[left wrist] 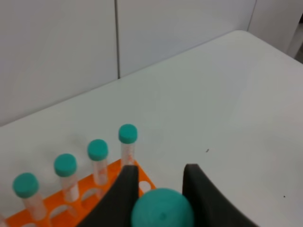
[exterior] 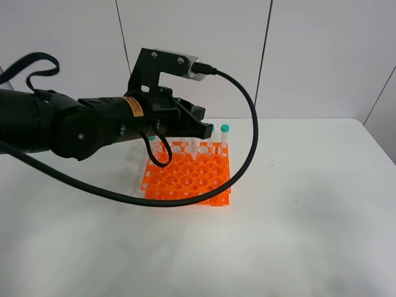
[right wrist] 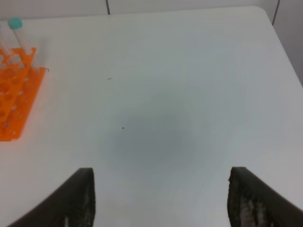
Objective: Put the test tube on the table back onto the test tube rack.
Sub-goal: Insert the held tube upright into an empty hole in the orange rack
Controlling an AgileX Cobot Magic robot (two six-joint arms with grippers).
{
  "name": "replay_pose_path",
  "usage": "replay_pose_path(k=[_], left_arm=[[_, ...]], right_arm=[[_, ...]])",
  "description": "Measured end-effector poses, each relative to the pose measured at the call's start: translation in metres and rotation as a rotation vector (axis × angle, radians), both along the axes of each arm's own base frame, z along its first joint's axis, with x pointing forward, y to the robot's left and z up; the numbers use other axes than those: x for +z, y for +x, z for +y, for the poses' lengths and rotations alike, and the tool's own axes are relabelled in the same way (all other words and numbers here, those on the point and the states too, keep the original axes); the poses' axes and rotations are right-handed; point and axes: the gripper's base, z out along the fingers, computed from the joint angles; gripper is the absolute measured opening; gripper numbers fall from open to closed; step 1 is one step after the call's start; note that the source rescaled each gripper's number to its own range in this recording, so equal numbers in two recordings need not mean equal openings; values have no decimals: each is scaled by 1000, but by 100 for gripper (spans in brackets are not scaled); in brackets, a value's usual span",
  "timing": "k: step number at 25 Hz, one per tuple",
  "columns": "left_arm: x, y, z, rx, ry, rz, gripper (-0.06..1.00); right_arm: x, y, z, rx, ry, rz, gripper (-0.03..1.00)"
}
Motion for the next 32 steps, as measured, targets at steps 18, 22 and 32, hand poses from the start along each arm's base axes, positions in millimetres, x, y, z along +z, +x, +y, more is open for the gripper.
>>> replay_pose_path(k=[18, 22, 32], left_arm=[[-57, 42, 13, 77, 0, -44, 0], [-57, 51, 26, 116, -1, -53, 0], [-60, 65, 51, 179, 7, -60, 0]], right_arm=[[0, 0, 0, 1, 2, 0, 83], [0, 0, 0, 1, 2, 0, 83], [0, 0, 0, 1, 2, 0, 83]])
